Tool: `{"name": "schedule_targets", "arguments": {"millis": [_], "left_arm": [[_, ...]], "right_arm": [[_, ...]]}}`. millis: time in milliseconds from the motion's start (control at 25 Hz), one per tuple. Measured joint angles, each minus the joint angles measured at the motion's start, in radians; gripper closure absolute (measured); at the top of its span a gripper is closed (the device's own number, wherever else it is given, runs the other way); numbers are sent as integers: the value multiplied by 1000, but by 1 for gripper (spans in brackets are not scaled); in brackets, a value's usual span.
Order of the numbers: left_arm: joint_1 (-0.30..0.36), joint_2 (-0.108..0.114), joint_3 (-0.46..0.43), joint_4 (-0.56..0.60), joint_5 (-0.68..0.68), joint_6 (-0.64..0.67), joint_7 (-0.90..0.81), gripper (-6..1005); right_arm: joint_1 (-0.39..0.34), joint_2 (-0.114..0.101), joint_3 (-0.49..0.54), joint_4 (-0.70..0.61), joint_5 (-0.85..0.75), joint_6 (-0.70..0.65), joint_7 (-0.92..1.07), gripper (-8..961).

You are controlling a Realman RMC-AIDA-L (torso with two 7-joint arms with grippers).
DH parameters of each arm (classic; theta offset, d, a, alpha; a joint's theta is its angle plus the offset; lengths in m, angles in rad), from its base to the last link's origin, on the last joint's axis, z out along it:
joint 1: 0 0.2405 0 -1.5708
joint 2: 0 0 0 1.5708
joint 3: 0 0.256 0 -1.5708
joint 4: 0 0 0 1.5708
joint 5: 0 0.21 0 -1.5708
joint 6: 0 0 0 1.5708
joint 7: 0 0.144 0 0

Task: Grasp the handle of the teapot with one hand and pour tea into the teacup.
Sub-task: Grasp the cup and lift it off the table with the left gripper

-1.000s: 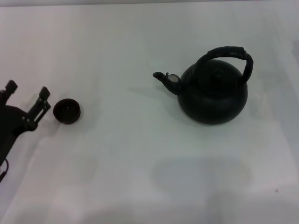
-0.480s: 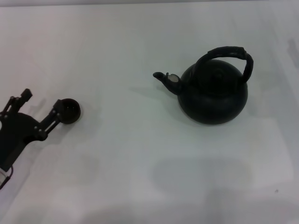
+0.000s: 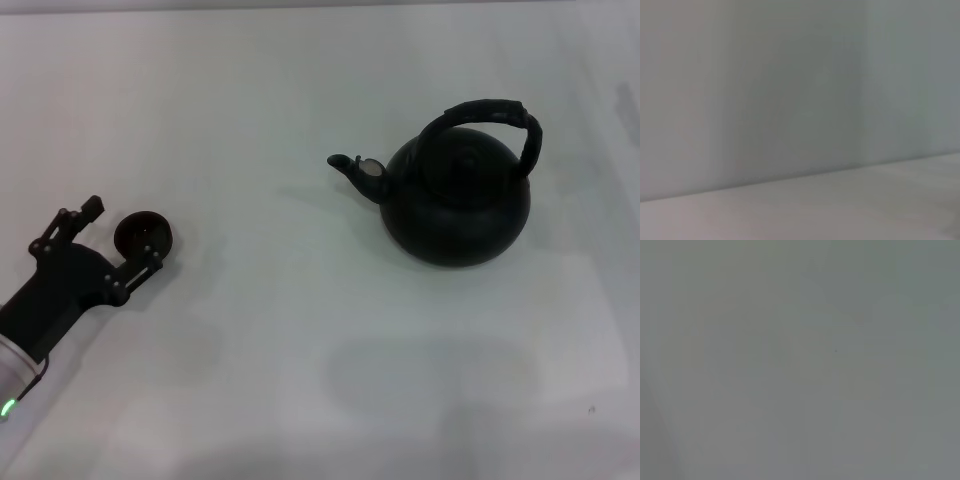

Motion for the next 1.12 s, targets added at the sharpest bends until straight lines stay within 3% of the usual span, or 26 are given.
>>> {"name": "schedule_targets", "arguments": {"millis": [1120], "left_arm": [[-42, -1, 0, -3, 45, 97, 1, 137]], "right_arm": [[0, 0, 0, -2, 0, 0, -1, 127]]}}
